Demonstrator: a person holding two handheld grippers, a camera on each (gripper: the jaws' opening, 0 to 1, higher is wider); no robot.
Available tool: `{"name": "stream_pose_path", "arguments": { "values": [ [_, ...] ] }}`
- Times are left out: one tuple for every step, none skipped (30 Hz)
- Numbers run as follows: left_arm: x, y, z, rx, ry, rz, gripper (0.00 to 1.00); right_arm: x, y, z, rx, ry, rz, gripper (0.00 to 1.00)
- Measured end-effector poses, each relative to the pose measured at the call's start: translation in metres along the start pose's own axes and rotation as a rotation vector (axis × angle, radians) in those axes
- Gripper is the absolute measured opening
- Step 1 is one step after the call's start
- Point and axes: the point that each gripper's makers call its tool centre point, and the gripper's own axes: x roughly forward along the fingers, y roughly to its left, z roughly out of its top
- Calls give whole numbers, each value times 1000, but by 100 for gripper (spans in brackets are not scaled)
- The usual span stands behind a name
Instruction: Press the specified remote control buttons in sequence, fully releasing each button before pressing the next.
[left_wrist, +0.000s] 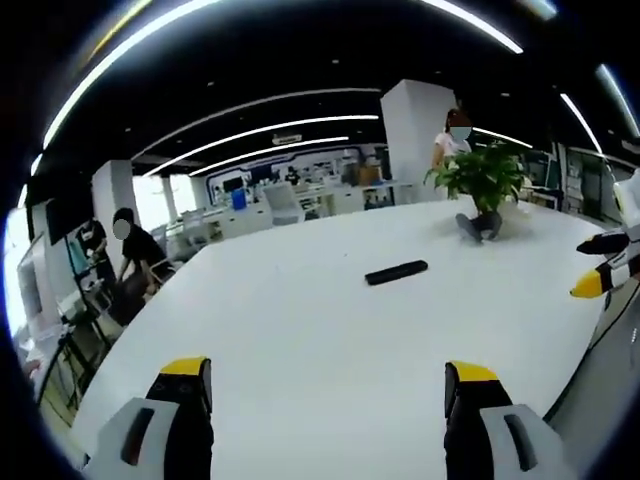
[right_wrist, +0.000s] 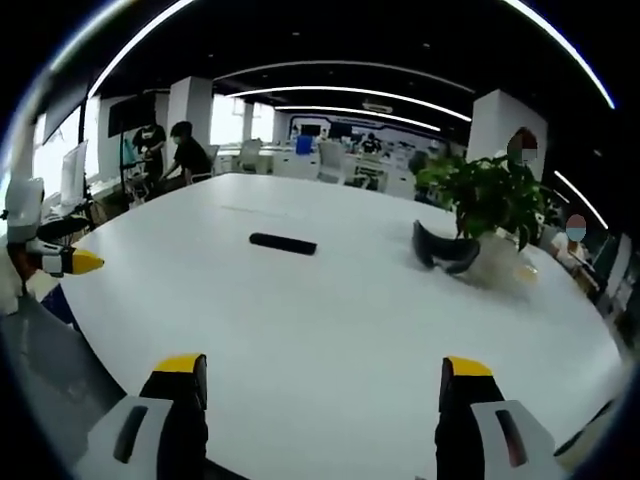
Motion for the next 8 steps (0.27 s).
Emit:
{"name": "stream_pose_path", "arguments": {
  "values": [
    [0, 1, 0, -14, -4, -6, 100, 0, 0, 0, 1, -1, 0, 96],
    [1, 1, -1, -18, 1, -6, 100, -1, 1, 1, 2, -6, 2, 97],
    [1, 1, -2, -19, 3, -6, 100, -1, 1, 2, 1, -10, 3, 97],
    [1, 0, -2, -23, 10, -4, 100, -1, 1, 2, -1, -9, 2, 97],
    [0, 0, -3, -27, 19, 0, 100, 0, 1, 0, -3, -3, 3, 96],
    [0, 0, -4, -30, 20, 2, 100, 1, 2, -3, -3, 13, 7, 96],
    [-1, 1, -3, -34, 17, 2, 100, 1, 2, -4, -2, 17, 8, 96],
    [-1, 1, -3, -41, 17, 1, 100, 1, 2, -2, -3, 12, 9, 96]
  ]
}}
